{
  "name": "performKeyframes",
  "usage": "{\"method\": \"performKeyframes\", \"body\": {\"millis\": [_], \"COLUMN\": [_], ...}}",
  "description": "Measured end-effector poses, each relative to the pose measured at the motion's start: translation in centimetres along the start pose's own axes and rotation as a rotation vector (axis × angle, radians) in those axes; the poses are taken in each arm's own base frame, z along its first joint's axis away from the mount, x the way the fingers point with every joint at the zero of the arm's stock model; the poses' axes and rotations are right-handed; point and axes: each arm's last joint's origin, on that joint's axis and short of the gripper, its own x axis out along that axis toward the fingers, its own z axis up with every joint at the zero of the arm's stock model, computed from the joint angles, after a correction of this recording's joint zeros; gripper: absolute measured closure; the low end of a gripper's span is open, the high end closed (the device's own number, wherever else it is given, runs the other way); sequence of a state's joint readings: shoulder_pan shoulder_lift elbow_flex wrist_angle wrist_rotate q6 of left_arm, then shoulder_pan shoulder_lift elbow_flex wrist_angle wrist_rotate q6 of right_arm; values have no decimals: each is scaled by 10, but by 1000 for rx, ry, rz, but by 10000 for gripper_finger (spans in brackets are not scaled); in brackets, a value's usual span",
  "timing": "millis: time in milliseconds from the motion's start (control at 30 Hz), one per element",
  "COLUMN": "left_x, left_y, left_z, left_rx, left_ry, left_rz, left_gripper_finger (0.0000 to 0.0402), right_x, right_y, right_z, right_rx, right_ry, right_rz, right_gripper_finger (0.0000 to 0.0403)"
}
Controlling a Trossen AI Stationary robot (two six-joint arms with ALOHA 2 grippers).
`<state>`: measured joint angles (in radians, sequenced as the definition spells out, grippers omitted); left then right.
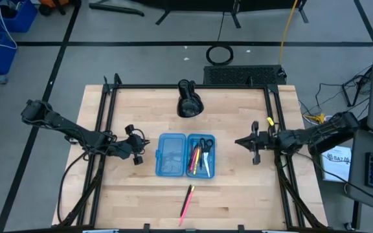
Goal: Pick & place school supplies into a supply box
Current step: Put the black pen into the blue supply box
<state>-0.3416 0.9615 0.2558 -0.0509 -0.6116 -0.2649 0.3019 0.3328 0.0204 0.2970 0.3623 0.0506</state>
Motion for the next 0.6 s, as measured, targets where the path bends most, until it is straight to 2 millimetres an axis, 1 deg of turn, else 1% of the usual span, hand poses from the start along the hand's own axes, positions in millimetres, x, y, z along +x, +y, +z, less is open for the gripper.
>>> {"method": "performKeyframes", "body": {"millis": [67, 167, 333, 600], "left_x": [0, 0, 0, 0], "left_y": [0, 0, 0, 1], "left_z": [0, 0, 0, 0], "left_rx": [3, 4, 1, 8], "left_ry": [0, 0, -2, -6], "left_rz": [0, 0, 4, 25], "left_gripper_finger": [369, 369, 369, 369], "right_x": [-1, -2, -2, -2], "right_y": [-1, -1, 1, 1], "right_z": [-4, -3, -4, 6], "right_rx": [-3, -12, -72, -129], "right_ry": [35, 28, 40, -60], "right_rz": [-1, 0, 51, 52], "right_gripper_finger": [403, 403, 403, 403]}}
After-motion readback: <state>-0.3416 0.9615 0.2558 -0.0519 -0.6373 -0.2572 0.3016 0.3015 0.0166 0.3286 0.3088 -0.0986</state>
